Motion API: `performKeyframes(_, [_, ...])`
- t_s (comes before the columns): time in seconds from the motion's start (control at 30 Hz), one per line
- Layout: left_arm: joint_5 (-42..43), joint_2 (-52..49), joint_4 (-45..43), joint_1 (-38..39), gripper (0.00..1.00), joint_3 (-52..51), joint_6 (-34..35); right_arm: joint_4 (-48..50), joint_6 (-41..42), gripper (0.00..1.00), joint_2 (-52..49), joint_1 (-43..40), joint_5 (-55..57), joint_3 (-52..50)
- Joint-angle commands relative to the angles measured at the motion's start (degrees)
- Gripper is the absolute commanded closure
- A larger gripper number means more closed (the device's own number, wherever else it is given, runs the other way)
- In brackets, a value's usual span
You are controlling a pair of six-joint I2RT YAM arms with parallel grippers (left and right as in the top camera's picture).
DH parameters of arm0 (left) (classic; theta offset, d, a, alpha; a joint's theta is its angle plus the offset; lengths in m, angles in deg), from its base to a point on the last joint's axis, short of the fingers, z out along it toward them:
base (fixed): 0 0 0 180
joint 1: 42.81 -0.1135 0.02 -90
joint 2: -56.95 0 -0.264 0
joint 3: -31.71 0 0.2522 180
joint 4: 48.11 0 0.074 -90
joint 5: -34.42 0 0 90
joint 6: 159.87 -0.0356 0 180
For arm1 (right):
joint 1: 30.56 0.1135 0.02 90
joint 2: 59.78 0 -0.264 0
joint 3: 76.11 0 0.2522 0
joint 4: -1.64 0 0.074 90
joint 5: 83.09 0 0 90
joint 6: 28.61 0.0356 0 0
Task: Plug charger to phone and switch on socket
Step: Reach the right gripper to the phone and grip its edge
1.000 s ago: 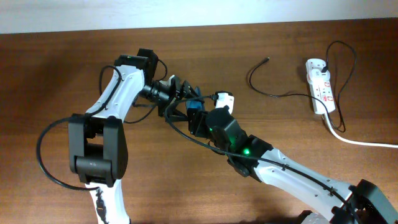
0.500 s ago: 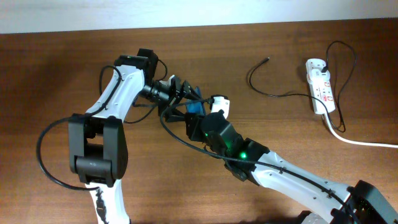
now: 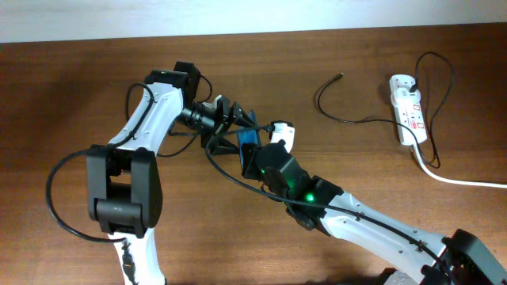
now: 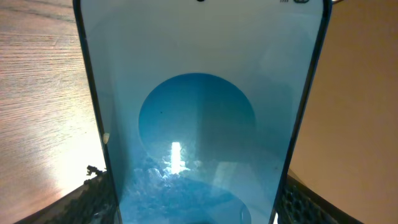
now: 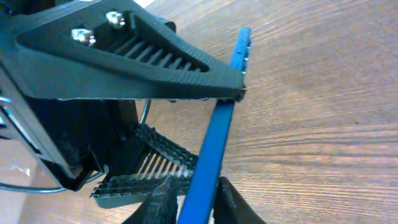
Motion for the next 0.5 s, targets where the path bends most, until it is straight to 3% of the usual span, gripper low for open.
performKeyframes(0.0, [1.7,-0.3,0.0,0.0,0.45,1.2,-1.2,0.7,-0.1,0.81,-0.2,0.3,-0.2,0.6])
performKeyframes(0.37, [1.7,-0.3,0.0,0.0,0.42,1.2,-1.2,0.7,-0.1,0.88,-0.2,0.3,-0.2,0.6])
performKeyframes(0.47, [1.7,-0.3,0.0,0.0,0.29,1.2,-1.2,0.7,-0.1,0.89,-0.2,0.3,-0.2,0.6])
